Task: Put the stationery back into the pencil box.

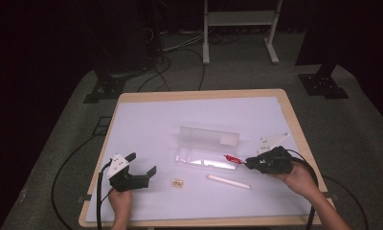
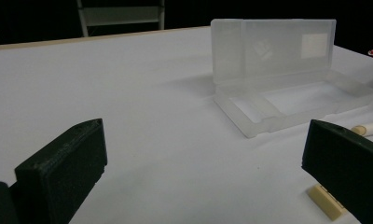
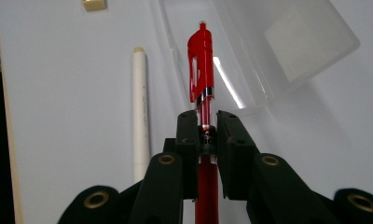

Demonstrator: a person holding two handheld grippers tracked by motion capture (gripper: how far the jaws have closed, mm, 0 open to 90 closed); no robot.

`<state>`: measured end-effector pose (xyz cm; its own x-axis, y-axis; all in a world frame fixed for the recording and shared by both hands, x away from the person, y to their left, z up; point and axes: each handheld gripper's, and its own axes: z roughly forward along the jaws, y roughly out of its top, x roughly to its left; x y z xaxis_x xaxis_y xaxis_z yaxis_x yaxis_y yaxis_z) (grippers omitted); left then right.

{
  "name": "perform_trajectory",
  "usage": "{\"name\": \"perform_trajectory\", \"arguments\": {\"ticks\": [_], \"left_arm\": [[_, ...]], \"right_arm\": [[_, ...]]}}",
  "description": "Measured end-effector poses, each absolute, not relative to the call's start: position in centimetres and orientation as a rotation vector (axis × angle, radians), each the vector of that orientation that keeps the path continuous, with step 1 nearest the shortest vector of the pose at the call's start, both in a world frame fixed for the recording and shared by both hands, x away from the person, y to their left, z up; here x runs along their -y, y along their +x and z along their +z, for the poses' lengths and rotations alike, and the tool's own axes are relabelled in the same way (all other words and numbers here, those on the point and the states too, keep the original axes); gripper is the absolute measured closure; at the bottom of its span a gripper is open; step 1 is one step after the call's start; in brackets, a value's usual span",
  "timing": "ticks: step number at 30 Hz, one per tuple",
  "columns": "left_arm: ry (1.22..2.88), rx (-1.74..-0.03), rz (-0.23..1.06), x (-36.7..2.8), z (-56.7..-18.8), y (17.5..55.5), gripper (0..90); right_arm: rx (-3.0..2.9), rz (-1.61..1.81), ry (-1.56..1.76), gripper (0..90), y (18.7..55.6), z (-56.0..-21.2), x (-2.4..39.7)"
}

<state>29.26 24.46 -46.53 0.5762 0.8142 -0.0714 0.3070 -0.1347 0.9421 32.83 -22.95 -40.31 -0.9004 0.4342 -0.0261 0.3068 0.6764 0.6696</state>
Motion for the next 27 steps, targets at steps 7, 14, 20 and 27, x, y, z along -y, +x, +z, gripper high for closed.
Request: {"name": "perform_trajectory", "arguments": {"ticks": [7,14,20,27], "left_arm": [[1.707,-0.938,0.574,-24.5,-46.5,29.3,0.0],[1.707,-0.937,0.573,-24.5,-46.5,29.3,0.0],[1.702,-0.937,0.571,-24.5,-46.5,29.3,0.0],[1.705,-0.935,0.571,-24.5,-46.5,29.3,0.0]], "right_arm": [[-2.713,1.031,0.561,78.8,33.7,-39.5,21.8],[-2.725,1.027,0.527,78.8,34.5,-39.3,20.5],[-2.728,1.025,0.513,78.8,35.0,-39.2,19.8],[-2.734,1.024,0.479,78.8,35.6,-39.0,18.4]]}}
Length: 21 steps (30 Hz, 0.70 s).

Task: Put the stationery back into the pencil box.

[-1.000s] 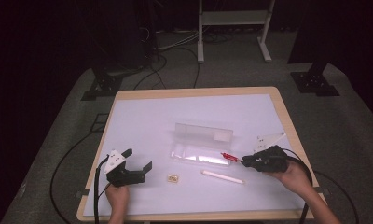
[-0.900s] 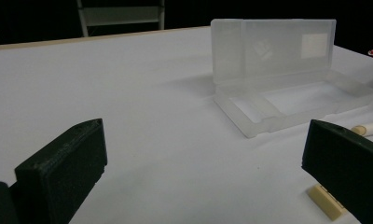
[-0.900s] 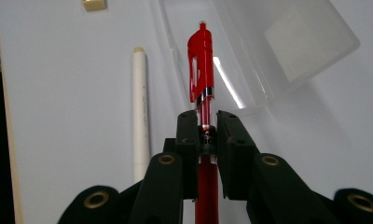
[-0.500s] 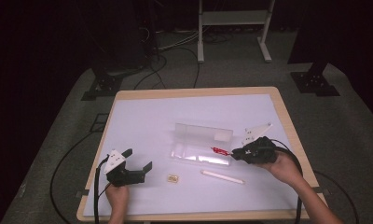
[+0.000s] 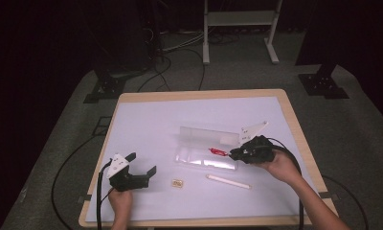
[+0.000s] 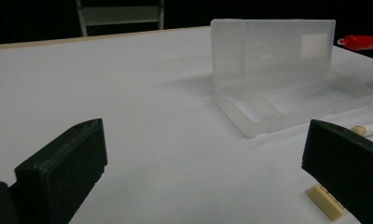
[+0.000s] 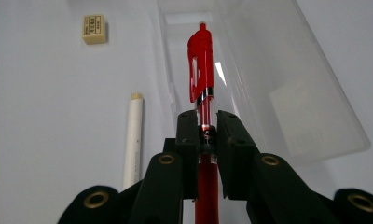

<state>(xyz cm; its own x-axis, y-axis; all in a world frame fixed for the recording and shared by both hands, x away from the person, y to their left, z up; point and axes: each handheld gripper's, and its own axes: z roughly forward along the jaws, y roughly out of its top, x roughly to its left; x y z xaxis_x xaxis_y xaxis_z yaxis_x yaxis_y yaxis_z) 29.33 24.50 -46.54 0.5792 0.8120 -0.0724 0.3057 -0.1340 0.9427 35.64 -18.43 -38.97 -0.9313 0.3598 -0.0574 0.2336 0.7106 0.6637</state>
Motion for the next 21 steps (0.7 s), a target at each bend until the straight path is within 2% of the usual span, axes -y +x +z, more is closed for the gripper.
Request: {"name": "perform_trajectory", "arguments": {"ticks": [21], "left_arm": [[1.693,-0.94,0.561,-24.6,-46.5,29.4,0.0]], "right_arm": [[-2.773,0.98,0.417,78.7,37.1,-39.9,15.0]]}}
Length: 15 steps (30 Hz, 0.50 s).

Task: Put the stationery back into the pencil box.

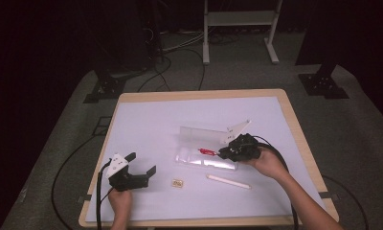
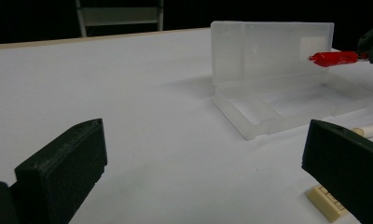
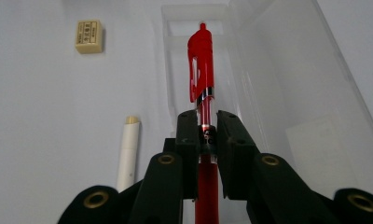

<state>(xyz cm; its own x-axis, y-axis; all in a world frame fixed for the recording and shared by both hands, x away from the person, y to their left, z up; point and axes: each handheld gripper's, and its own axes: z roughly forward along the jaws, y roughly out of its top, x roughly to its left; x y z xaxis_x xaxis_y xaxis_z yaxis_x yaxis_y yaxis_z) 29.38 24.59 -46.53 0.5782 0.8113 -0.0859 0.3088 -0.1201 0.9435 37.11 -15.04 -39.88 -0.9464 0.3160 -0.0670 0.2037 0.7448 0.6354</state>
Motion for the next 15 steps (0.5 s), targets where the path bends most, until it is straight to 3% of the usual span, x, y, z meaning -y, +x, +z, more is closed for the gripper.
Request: {"name": "perform_trajectory", "arguments": {"ticks": [15], "left_arm": [[1.693,-0.939,0.561,-24.6,-46.5,29.4,0.0]], "right_arm": [[-2.795,0.94,0.433,78.7,38.4,-41.2,14.1]]}}
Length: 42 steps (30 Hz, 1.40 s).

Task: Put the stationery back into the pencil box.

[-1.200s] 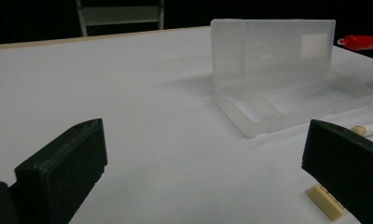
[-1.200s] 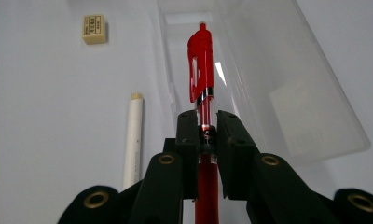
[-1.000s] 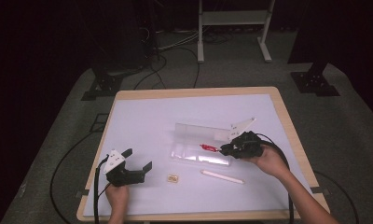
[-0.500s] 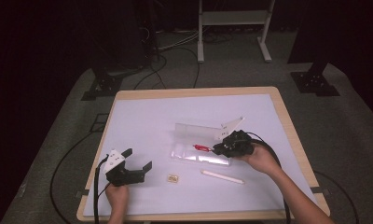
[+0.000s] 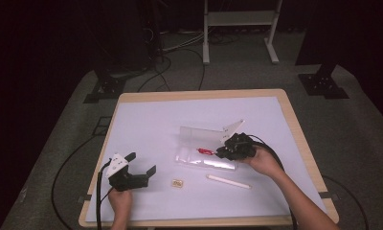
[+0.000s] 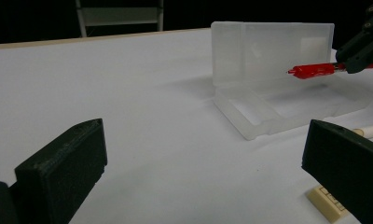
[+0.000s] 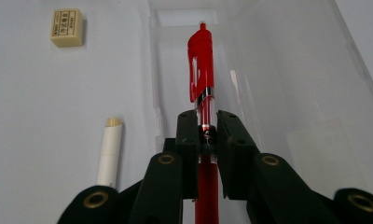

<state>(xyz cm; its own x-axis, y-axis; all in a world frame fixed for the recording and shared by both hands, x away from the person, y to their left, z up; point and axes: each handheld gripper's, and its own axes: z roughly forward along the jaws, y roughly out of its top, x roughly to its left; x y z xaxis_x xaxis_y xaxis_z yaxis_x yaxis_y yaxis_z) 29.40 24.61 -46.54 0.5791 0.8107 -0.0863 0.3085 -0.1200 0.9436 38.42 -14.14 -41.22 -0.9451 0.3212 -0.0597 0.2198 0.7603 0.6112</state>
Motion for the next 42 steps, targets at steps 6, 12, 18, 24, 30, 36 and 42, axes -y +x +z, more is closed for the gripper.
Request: {"name": "perform_trajectory", "arguments": {"ticks": [6,12,18,24,30,36,42], "left_arm": [[1.691,-0.939,0.559,-24.6,-46.5,29.4,0.0],[1.691,-0.938,0.558,-24.7,-46.5,29.4,0.0],[1.689,-0.936,0.56,-24.7,-46.5,29.4,0.0],[1.691,-0.937,0.558,-24.7,-46.5,29.4,0.0],[1.689,-0.937,0.558,-24.7,-46.5,29.4,0.0],[1.688,-0.937,0.555,-24.7,-46.5,29.5,0.0],[1.691,-0.936,0.557,-24.7,-46.5,29.5,0.0]], "right_arm": [[-2.803,0.94,0.442,78.8,38.7,-41.6,13.7],[-2.81,0.927,0.436,78.8,38.9,-41.9,13.4],[-2.815,0.925,0.459,78.7,39.4,-42.2,13.2],[-2.825,0.915,0.446,78.7,39.7,-42.6,12.7],[-2.843,0.897,0.452,78.6,40.1,-43.2,12.3],[-2.85,0.871,0.45,78.6,40.3,-43.7,12.1],[-2.858,0.867,0.461,78.3,40.6,-44.1,12.0]]}}
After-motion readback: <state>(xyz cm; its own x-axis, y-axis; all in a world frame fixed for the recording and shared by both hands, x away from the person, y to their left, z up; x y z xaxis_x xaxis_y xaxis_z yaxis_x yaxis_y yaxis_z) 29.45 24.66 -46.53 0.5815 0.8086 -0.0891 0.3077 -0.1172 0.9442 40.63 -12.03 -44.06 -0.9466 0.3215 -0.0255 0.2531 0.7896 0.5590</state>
